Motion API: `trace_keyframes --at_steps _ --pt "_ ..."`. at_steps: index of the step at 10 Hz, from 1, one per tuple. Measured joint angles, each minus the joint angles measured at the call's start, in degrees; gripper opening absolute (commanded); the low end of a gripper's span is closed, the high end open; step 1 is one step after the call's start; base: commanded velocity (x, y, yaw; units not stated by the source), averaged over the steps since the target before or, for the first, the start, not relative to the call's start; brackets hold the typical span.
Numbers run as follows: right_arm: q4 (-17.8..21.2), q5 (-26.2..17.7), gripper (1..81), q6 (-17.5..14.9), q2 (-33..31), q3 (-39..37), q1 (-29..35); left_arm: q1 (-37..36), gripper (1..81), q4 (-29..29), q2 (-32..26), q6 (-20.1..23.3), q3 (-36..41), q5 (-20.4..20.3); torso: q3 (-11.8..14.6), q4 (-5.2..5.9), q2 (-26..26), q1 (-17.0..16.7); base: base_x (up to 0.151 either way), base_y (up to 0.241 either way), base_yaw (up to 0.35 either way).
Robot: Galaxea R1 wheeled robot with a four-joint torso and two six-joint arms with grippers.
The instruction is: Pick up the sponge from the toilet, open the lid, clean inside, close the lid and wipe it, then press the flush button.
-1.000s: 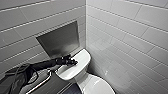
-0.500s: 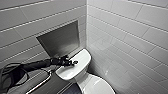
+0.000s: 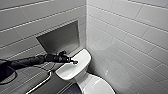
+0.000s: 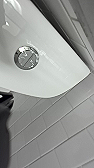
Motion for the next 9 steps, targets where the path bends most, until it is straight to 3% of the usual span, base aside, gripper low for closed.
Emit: trace_keyframes --at_steps 2,5,9 --pt "0.0 -0.2 1.0 0.16 -0.02 -0.11 0.22 2.68 1.0 0.41 -4.41 0.06 4.96 0.38 0.0 0.0 0.0 0.0 0.0 0.0 0.0" --pt "0.0 -0.15 1.0 0.2 0.17 -0.74 0.61 14.99 1.0 2.57 -9.01 1.08 9.86 0.52 0.0 0.0 0.0 0.0 0.0 0.0 0.0" --pt "-0.02 0.02 1.0 0.33 1.11 -2.13 0.61 35.39 1.0 10.23 -12.87 1.49 13.56 -7.03 0.0 0.0 0.0 0.0 0.0 0.0 0.0"
